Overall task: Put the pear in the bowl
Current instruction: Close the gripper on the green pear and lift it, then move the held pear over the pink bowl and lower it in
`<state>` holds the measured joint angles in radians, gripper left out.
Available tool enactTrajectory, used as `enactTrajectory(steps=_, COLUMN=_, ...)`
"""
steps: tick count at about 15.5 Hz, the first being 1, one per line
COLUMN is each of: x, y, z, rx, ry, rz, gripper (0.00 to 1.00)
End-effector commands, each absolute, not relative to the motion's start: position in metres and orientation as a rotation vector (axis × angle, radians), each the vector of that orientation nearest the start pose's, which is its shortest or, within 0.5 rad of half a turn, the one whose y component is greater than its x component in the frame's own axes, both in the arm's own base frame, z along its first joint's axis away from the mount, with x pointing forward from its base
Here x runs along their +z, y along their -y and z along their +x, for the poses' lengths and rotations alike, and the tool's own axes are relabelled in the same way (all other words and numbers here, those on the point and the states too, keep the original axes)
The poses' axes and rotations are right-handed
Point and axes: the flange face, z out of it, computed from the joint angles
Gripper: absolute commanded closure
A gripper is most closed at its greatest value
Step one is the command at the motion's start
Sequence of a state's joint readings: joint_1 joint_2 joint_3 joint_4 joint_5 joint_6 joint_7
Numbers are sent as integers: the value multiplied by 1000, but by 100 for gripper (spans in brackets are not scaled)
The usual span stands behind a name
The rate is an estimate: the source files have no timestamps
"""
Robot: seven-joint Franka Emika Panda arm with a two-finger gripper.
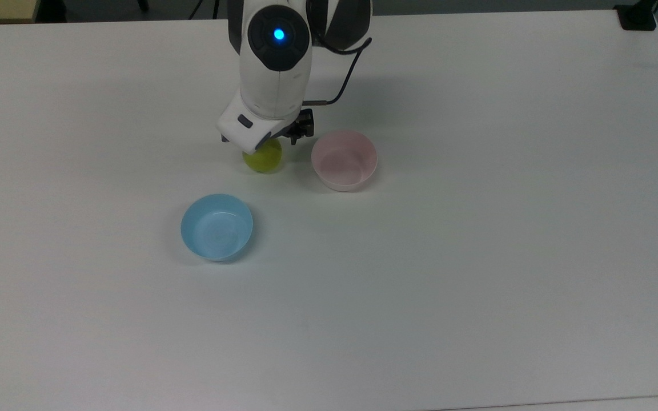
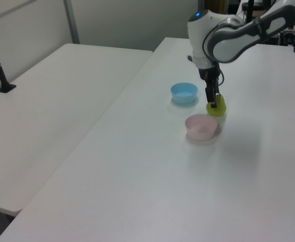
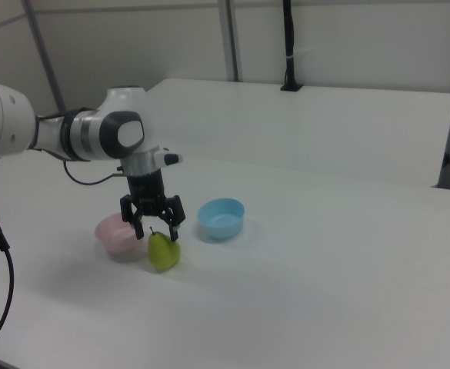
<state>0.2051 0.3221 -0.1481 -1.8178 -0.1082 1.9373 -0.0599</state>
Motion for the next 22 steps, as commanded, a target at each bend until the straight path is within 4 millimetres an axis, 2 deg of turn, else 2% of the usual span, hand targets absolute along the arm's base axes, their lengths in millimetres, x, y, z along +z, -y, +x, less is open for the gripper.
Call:
enactTrajectory(steps=1, x=332, y=-40, z=606, rx=316, ry=364, rz=-3275, gripper=4)
enactTrajectory(steps=4, x=324, y=-40, z=607, rx=315, ry=381, rz=-3286, gripper=12)
enactTrajectory(steps=6, x=321, y=-37, z=605, rx=319, ry=452, rz=-3272, gripper=30)
enactTrajectory(steps=9, x=328, y=-34, z=605, rx=322, ry=530, rz=-3253, gripper=65)
enactTrajectory(steps=10, x=336, y=-33, z=605, rx=316, ry=543, rz=-3248, gripper=70)
enactTrajectory(steps=13, x=370, y=-32, z=605, rx=269, ry=521, rz=-3242, gripper=70)
enactTrajectory(steps=17, x=407, y=-48, z=615, rx=212, ry=437, rz=-3187, gripper=70)
enactTrajectory(steps=20, x=417, y=-90, z=621, rx=147, ry=388, rz=-3170, gripper=70)
enactTrajectory(steps=22, x=406, y=-119, z=620, rx=159, ry=384, rz=-3177, gripper=70)
